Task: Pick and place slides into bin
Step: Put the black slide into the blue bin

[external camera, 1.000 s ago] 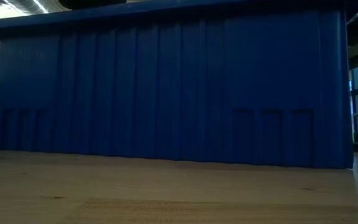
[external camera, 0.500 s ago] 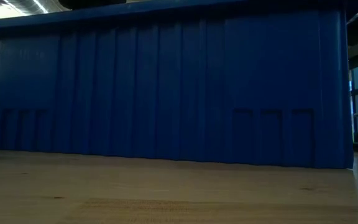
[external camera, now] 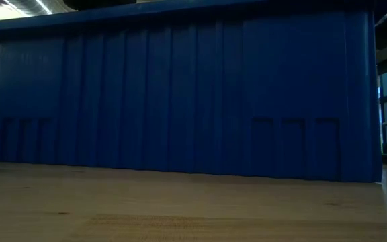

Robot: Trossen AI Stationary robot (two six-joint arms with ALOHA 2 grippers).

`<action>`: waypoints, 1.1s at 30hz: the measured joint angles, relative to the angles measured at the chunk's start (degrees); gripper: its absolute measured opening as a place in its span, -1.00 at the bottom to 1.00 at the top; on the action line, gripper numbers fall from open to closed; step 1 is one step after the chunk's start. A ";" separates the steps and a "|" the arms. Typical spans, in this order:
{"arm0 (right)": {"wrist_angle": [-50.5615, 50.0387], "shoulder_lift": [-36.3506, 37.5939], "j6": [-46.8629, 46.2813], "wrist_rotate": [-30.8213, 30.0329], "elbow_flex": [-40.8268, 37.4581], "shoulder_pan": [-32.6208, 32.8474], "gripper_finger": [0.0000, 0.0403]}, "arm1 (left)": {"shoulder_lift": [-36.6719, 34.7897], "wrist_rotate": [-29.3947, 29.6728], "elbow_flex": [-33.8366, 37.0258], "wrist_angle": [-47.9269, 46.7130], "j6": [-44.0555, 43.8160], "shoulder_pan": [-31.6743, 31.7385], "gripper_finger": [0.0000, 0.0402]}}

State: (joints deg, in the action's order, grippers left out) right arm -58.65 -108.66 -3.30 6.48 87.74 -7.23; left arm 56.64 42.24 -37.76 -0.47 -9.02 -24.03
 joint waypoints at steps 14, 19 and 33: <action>0.74 0.00 -0.80 -2.87 0.00 1.82 0.47 | 0.01 0.00 0.00 0.00 0.09 0.00 0.24; 0.38 0.00 -1.17 -6.58 0.00 2.62 0.47 | 0.01 0.02 0.00 0.00 0.11 0.02 0.24; 1.10 0.00 0.34 -3.80 0.00 2.56 0.47 | 0.01 0.00 0.00 0.00 0.15 0.02 0.24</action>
State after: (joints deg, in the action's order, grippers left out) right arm -57.55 -108.66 -2.96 2.68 87.74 -4.67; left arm 56.64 42.24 -37.76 -0.47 -8.86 -24.01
